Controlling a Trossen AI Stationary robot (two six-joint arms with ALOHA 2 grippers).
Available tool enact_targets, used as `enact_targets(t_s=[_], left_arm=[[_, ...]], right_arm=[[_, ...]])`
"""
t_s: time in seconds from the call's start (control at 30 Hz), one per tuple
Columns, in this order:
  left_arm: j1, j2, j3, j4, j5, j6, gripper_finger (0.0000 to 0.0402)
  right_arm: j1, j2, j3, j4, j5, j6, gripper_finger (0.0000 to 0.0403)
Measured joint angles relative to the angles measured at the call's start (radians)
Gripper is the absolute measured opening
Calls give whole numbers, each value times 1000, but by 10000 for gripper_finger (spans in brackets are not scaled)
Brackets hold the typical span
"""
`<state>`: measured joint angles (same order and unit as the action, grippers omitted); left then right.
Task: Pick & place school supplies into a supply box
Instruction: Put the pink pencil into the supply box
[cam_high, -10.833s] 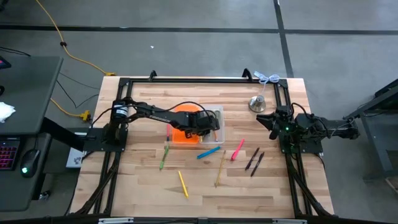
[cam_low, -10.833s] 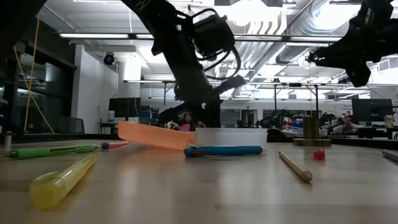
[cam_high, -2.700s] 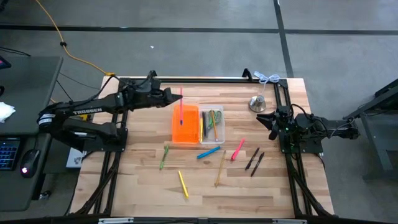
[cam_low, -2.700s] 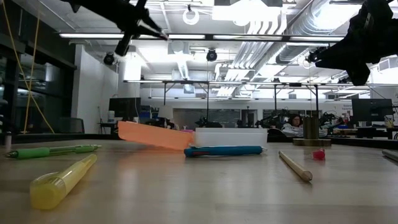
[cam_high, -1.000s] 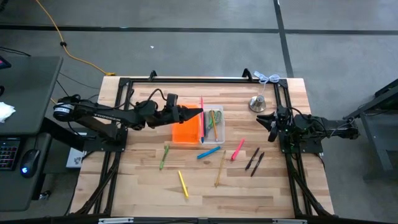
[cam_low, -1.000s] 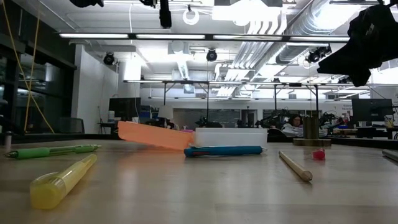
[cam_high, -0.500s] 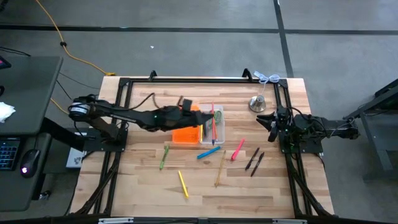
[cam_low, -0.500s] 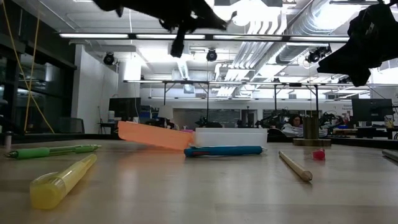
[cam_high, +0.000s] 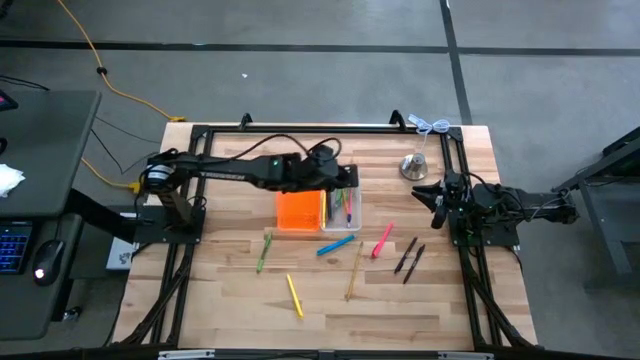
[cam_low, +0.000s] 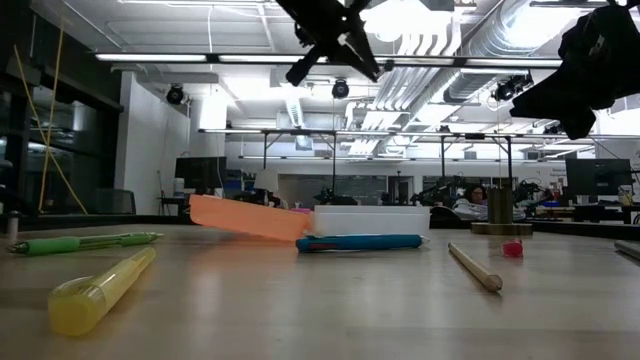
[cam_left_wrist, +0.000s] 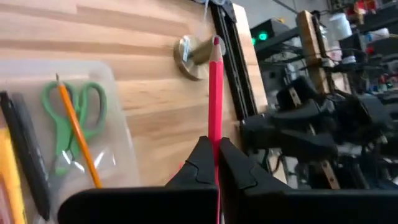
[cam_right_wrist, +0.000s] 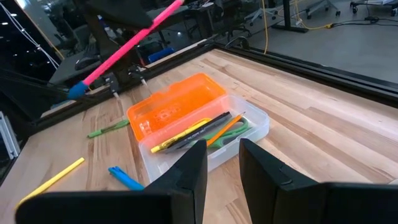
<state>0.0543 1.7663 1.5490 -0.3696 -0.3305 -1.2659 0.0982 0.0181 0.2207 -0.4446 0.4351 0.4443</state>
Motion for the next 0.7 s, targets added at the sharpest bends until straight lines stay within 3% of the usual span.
enact_targets(t_s=[0.2,0.7], left_arm=[[34,71,87,-67,-1,-4,26],[58,181,89,-203,8,-131,26]], right_arm=[[0,0,0,0,0,0,71],[0,0,0,0,-1,0,71]])
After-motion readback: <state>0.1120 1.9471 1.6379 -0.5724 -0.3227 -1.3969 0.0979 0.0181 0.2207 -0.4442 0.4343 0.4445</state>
